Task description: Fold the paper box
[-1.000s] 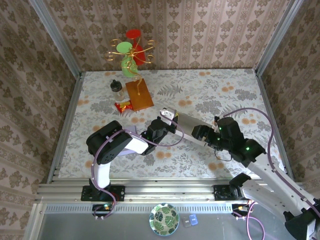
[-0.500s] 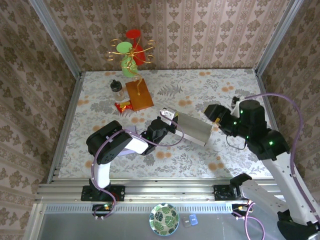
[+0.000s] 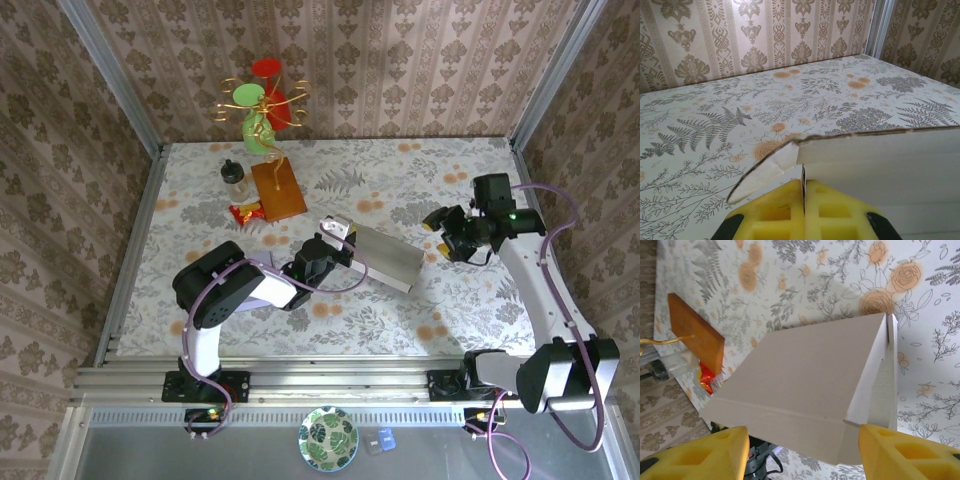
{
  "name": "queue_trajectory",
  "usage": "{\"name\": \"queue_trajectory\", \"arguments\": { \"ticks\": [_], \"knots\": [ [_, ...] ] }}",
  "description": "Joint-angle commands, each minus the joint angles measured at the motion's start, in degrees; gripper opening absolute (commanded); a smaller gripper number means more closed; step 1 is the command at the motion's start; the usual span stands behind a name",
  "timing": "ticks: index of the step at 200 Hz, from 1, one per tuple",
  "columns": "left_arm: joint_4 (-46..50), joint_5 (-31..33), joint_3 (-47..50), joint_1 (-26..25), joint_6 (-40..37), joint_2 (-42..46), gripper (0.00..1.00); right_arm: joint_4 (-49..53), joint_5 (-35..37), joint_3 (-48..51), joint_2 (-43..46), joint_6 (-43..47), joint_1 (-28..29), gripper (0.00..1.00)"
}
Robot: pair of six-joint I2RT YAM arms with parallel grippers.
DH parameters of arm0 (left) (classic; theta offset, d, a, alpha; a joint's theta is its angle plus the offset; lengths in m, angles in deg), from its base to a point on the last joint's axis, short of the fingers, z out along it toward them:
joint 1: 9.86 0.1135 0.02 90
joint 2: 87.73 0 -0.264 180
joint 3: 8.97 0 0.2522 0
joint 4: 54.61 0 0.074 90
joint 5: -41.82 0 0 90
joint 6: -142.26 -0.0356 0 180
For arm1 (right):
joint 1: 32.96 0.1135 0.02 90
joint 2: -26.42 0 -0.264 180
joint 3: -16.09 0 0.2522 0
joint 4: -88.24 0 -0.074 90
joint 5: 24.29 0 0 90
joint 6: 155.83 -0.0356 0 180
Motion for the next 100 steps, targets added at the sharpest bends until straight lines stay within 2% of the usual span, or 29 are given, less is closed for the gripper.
{"name": "queue_trajectory", "arguments": {
  "ticks": [1, 100],
  "knots": [
    [4.12, -0.51, 1.17, -0.85, 0.10, -0.51, 0.00, 1.24, -3.53, 3.08, -0.74, 1.43, -0.60, 0.60],
    [4.64, -0.77, 0.82, -1.25, 0.05, -0.77, 0.00, -6.11, -8.32, 8.41, -5.52, -0.06, -1.41, 0.55]
  ]
}}
